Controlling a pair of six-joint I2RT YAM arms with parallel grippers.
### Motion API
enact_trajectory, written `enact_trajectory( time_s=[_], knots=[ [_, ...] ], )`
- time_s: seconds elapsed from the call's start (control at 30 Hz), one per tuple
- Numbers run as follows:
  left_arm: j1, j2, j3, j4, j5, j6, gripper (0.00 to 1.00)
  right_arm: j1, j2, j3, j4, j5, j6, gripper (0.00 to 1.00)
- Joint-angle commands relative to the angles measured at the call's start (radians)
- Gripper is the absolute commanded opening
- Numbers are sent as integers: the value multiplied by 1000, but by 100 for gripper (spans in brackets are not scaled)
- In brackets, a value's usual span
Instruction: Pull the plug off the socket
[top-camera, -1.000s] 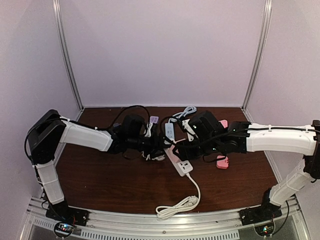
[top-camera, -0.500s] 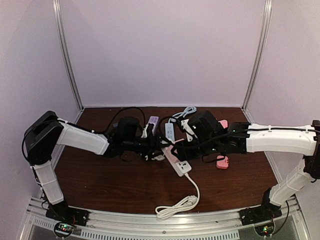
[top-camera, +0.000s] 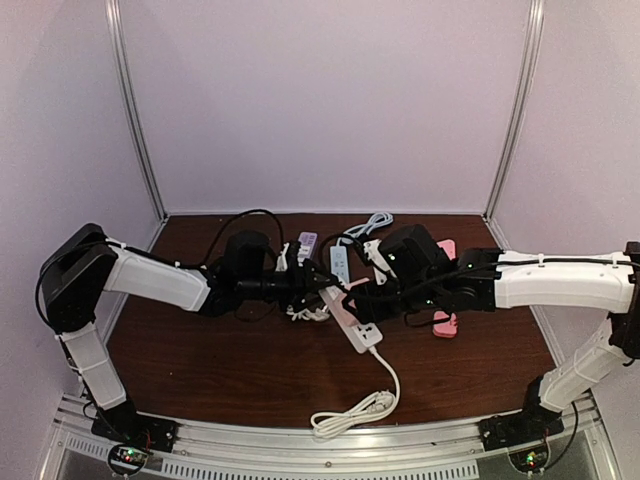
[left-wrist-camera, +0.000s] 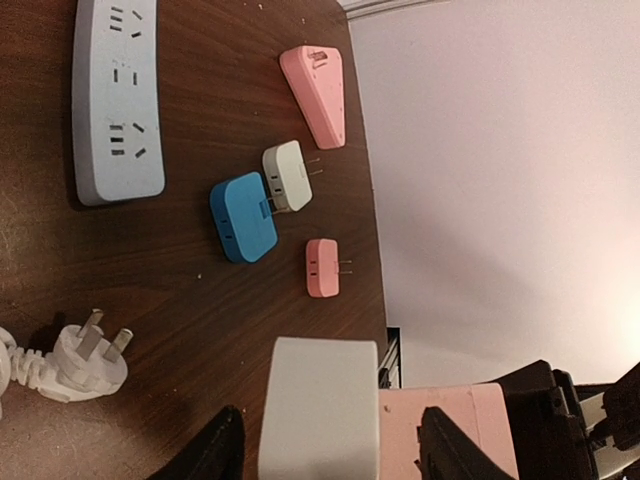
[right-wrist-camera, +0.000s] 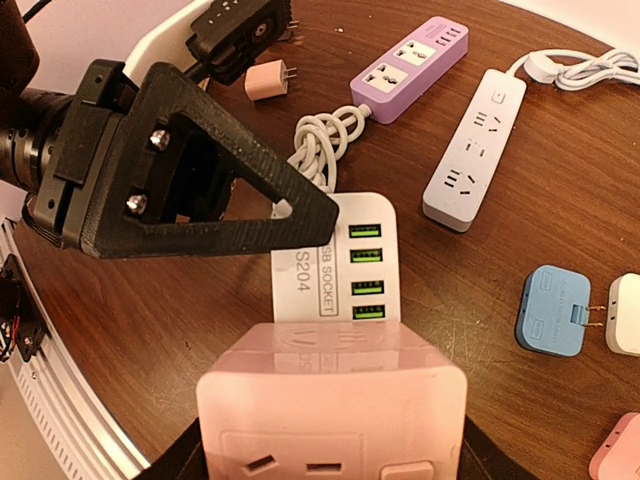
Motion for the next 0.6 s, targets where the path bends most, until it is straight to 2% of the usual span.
enact_trajectory(
  time_s=[0.0,0.2,0.57],
  knots=[
    [7,-17,-13,72,8,-6,59,10,-41,7,81,5,-6,18],
    [7,-15,-15,80,24,-9,56,11,-38,10,86,27,2,18],
    [7,-14,-25,94,38,-12,32,11,-15,35,109,34,3,18]
  ],
)
